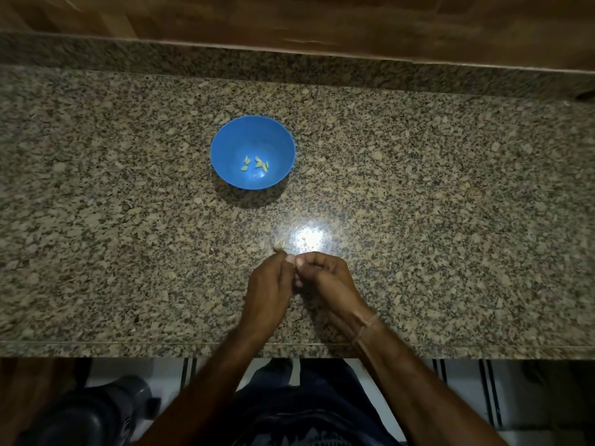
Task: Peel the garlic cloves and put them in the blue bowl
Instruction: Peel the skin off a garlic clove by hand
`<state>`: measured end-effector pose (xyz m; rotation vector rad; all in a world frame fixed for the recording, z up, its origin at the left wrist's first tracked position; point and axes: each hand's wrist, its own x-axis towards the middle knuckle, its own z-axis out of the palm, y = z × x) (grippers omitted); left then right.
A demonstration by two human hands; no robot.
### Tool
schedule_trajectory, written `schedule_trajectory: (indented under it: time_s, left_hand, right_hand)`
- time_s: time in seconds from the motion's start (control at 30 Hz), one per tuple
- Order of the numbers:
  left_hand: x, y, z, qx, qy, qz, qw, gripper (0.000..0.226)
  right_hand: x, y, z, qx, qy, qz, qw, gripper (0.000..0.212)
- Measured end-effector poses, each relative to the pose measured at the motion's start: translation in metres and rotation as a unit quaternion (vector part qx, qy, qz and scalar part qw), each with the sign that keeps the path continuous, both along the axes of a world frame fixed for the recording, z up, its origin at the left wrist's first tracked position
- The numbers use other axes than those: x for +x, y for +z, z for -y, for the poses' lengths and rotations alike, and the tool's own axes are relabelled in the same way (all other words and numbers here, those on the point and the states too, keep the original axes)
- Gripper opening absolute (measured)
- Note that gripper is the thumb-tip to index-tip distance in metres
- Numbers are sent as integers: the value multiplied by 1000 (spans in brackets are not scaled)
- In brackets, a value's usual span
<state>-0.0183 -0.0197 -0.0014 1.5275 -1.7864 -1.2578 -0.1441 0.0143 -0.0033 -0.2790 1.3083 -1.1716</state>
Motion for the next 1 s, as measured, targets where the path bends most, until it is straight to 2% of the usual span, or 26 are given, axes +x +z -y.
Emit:
schedule_trajectory:
  time_s: [0.03,0.07,0.1,0.13,0.2,0.23,0.27,0.3,0.33,0.37,0.4,0.43,0.47,0.5,0.57,0.63,0.7,0.83,0.93,1.0]
  left_hand:
    - [-1,-1,0,0,-1,8,1000,34]
    - [-2,0,1,42,13,-10,999,36]
    - [-4,3,3,132,47,-59,988,38]
    - [-5,6,6,245,92,-130,956,40]
    - [-8,9,10,434,161,-239,853,43]
    - [-7,9,12,487,182,-271,810,44]
    - [-8,11,13,512,193,-286,787,45]
    - [-8,14,11,488,179,-266,812,44]
    - [-8,14,8,414,151,-207,873,43]
    - [-7,11,4,288,97,-99,948,41]
    - [-5,7,1,157,57,-3,986,39]
    - [-3,2,-1,65,28,55,996,38]
    - [-3,0,-1,40,26,57,997,38]
    - [-3,1,0,72,47,11,996,40]
    - [-4,2,7,214,103,-101,966,42]
    - [-6,7,9,297,120,-144,936,40]
    - [-5,2,9,276,106,-124,947,38]
    - [0,1,11,164,80,-53,982,44]
    - [-2,4,11,115,53,-9,992,46]
    - [-2,4,11,121,48,-13,991,45]
  right_hand:
    - [2,0,0,3,-6,10,1000,24]
    - [2,0,1,-6,-4,-10,1000,21]
    - [2,1,0,-29,1,-44,999,17]
    - [3,3,0,-55,7,-87,995,14]
    - [3,2,-1,-87,16,-163,983,8]
    - [4,0,-2,-88,15,-183,979,8]
    - [6,-1,-2,-81,9,-178,981,8]
    - [9,-3,-3,-60,-7,-140,988,10]
    - [12,-3,-2,-27,-26,-85,996,12]
    - [14,-3,-1,10,-39,-35,999,14]
    - [15,-3,-1,42,-45,2,998,18]
    - [15,-4,0,62,-40,18,997,20]
    - [14,-4,-1,64,-34,20,997,21]
    - [12,-6,-2,48,-29,-7,998,19]
    - [5,-7,-3,-14,-2,-114,993,13]
    - [-2,-8,-4,-62,38,-212,974,8]
    - [-5,-8,-1,-78,54,-253,963,10]
    - [-6,-5,-4,-106,49,-290,950,24]
    - [-8,2,-6,-138,63,-308,939,20]
    - [-8,5,-4,-154,82,-305,936,18]
